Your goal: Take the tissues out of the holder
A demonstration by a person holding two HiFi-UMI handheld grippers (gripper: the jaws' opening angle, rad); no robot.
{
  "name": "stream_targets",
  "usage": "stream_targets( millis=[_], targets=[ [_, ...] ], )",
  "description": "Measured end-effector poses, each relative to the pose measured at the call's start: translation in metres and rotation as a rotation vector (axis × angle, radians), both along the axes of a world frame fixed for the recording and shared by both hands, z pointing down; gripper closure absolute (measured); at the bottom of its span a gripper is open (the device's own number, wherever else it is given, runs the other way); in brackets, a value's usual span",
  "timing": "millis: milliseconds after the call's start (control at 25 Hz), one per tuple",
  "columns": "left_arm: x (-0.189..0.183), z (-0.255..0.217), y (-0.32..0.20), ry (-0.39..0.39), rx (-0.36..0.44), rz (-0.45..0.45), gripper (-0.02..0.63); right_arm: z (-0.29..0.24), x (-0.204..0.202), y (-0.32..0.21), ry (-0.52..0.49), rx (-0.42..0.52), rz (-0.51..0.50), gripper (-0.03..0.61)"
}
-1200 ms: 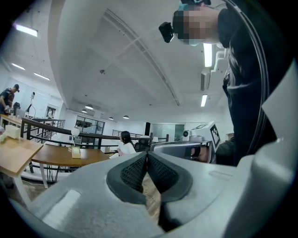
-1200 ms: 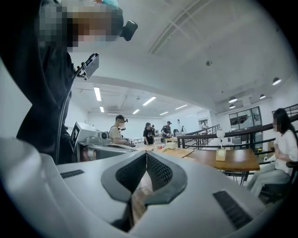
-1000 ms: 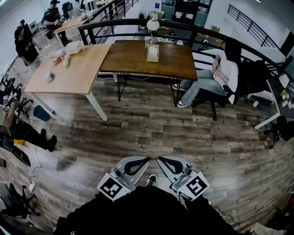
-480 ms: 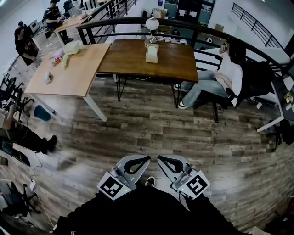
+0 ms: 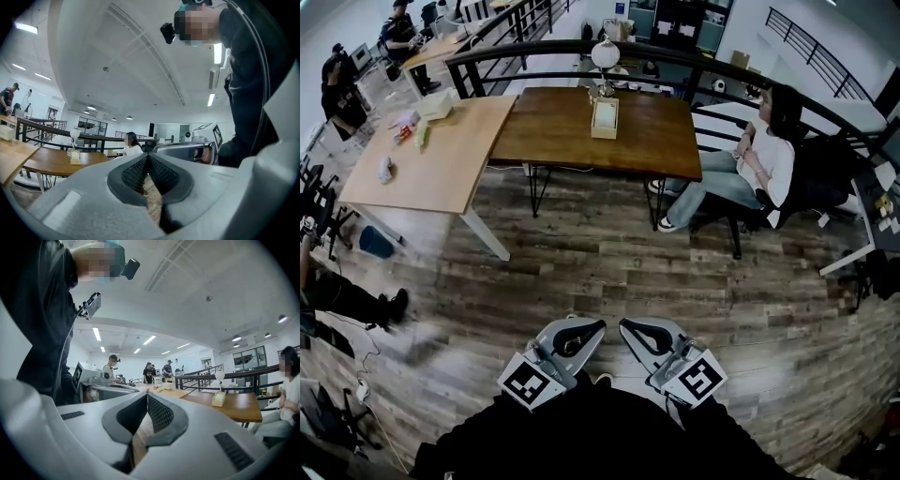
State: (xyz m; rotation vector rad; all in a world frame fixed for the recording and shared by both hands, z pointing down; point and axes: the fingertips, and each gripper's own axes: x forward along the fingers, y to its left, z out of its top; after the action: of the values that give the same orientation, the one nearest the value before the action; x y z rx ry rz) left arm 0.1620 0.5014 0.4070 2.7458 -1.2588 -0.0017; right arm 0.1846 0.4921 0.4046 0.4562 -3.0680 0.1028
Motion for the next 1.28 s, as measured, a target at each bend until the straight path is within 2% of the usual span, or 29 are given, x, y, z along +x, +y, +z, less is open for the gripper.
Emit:
stream_targets(
  millis=[720, 1280],
  targets=[
    [-0.097, -0.012, -0.148, 0.009, 0.014, 0.066, 0.604, -0.012, -0.1, -0.145, 0.021, 0.012, 0.062, 0.574],
    [-0.167, -0.012, -0.222, 0.026, 0.028, 0.094, 0.604, -0.009, -0.166, -0.216, 0.053, 0.015, 0.11, 0.574]
  ],
)
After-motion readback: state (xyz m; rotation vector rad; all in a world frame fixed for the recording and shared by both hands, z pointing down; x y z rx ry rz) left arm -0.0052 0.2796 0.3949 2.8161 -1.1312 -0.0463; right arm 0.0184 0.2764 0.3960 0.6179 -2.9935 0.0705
